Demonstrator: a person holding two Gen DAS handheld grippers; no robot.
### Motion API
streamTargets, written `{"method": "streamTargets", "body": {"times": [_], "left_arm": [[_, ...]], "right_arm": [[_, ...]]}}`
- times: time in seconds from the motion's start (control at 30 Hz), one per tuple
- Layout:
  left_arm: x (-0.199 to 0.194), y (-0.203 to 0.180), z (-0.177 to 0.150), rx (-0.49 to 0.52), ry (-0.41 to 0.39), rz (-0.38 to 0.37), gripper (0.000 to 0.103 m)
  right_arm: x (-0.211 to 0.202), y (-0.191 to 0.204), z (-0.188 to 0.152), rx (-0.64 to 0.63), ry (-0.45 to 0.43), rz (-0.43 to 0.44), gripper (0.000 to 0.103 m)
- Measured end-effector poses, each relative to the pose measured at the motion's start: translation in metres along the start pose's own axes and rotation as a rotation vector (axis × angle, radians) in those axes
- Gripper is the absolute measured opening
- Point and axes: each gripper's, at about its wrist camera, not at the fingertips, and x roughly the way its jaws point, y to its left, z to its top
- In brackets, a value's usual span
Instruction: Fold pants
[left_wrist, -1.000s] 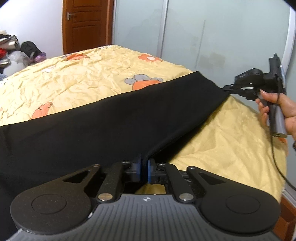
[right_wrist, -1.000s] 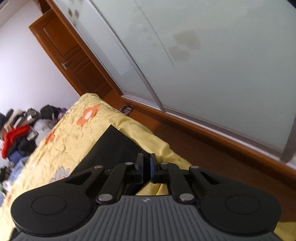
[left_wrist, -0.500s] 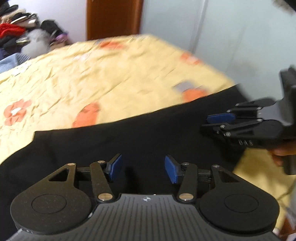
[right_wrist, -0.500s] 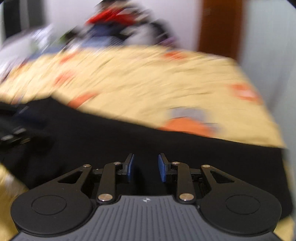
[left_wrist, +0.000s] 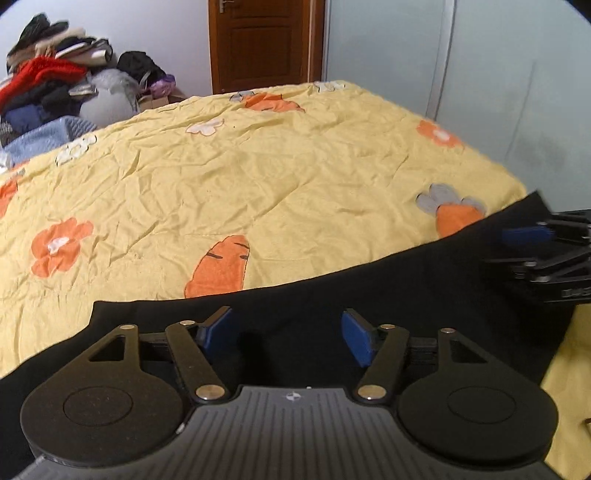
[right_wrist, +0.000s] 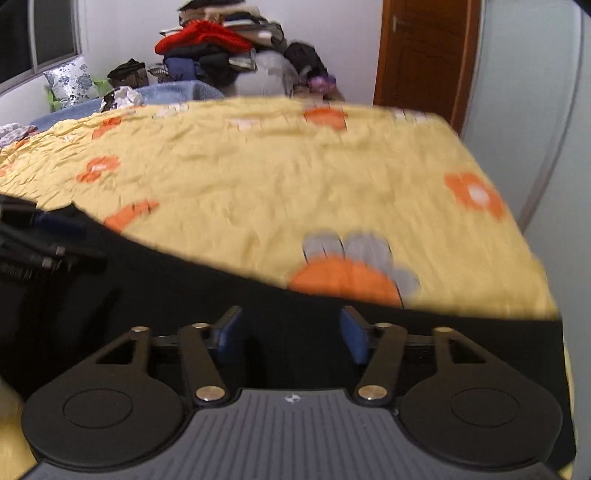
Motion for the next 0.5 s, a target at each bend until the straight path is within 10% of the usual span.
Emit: {"method": "streamTargets", "body": {"times": [0.17, 0.33, 0.5], "left_arm": [[0.014, 0.005, -0.003, -0.049, 0.013, 0.021, 0.067], [-0.022, 0.023, -0.012, -0.081, -0.020, 0.030, 0.069], [-0.033, 0.052, -0.030, -0.118, 0.033, 0.063, 0.072]], "right_arm": [[0.016, -0.037, -0.006, 0.126, -0.016, -0.037, 0.059], [0.017, -0.034, 0.010, 0.174, 0.004, -0.224, 0.098], [-0.009, -0.012, -0.001, 0.124, -0.023, -0.244, 0.102]]}}
